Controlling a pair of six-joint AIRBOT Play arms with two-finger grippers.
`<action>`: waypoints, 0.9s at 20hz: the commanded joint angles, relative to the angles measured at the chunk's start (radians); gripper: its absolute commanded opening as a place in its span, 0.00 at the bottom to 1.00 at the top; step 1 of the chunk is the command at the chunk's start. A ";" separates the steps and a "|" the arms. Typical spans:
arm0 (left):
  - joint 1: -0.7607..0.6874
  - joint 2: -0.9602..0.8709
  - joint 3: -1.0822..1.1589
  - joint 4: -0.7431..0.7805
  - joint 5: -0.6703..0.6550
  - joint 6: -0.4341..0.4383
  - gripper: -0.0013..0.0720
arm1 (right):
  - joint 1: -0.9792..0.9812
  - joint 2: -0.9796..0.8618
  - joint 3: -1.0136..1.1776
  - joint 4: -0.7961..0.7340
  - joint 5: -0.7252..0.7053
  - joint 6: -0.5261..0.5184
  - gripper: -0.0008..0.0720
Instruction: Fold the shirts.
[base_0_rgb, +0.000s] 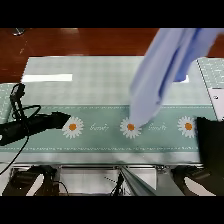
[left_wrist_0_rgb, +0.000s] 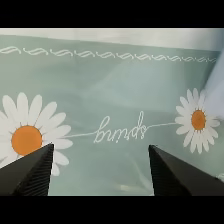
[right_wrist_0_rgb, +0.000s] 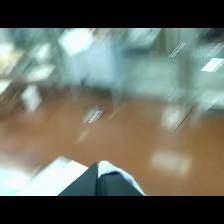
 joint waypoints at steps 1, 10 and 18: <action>0.002 0.002 -0.005 -0.002 0.068 0.017 0.97 | 0.186 0.009 -0.181 -0.062 0.111 0.072 0.03; 0.002 0.002 -0.005 -0.002 0.093 0.017 0.97 | 0.496 -0.234 -0.859 0.024 -0.206 0.247 0.03; 0.001 0.000 -0.005 -0.049 -0.045 -0.014 0.97 | 0.100 -0.185 -0.729 0.096 -0.101 0.160 0.86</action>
